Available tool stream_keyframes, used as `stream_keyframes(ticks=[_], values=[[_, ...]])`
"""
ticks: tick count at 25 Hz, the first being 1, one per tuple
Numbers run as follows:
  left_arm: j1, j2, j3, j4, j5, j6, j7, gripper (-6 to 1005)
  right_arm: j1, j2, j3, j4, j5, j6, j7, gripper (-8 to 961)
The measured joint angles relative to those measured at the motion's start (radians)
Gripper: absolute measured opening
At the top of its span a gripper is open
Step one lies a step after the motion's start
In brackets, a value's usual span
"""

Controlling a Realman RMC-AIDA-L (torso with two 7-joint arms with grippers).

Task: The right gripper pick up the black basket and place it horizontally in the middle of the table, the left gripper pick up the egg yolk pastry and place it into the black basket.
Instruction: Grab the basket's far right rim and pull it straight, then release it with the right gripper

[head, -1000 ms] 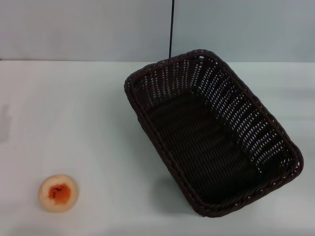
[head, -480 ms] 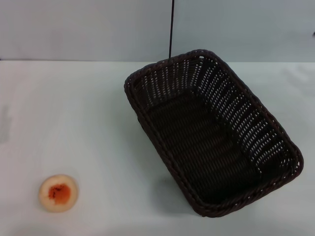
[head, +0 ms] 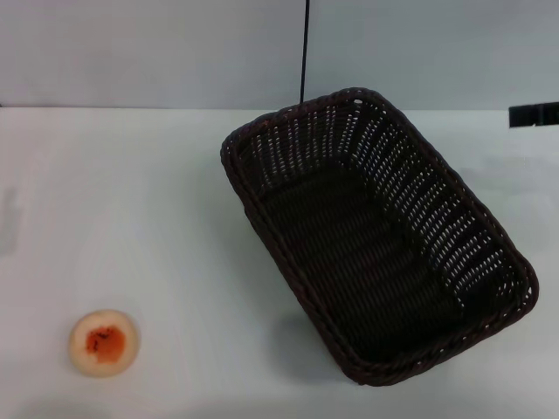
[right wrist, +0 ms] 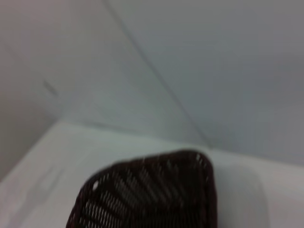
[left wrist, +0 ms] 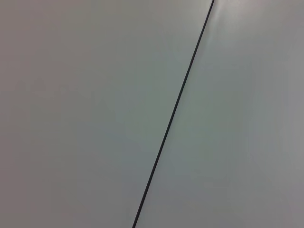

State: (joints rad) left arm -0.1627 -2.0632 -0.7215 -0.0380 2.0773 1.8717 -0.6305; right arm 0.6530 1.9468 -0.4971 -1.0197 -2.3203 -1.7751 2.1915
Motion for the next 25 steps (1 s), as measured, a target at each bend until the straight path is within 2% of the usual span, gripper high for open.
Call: stream_keyframes(ticks=[2,4,7,8,14,16,19,25], values=[[0.000,-0.001,0.001,0.000,0.000,0.001,0.000,611,0.068,-0.010,-0.026,-0.012,-0.103,-0.050,0.036,619],[0.000,-0.002,0.002,0.000,0.000,0.001,0.000,612,0.080,-0.011,-0.044,-0.017,-0.121,-0.054,0.045,619],[0.005,-0.003,0.009,0.000,0.001,-0.001,0.000,613,0.121,-0.011,-0.145,-0.029,-0.183,-0.046,0.068,618],[0.005,-0.003,0.009,0.000,0.001,-0.001,0.000,613,0.121,-0.011,-0.145,-0.029,-0.183,-0.046,0.068,618],[0.017,-0.003,0.009,0.000,-0.001,-0.001,0.000,615,0.159,0.005,-0.221,-0.038,-0.224,0.010,0.072,618],[0.018,-0.003,0.009,0.000,-0.001,-0.001,0.000,616,0.161,0.009,-0.226,-0.038,-0.224,0.017,0.072,619],[0.020,-0.003,0.007,0.000,-0.002,-0.005,0.000,617,0.164,0.027,-0.252,-0.038,-0.227,0.049,0.074,620],[0.018,-0.003,0.002,0.000,-0.005,-0.011,0.000,619,0.164,0.039,-0.319,-0.039,-0.239,0.080,0.100,619]])
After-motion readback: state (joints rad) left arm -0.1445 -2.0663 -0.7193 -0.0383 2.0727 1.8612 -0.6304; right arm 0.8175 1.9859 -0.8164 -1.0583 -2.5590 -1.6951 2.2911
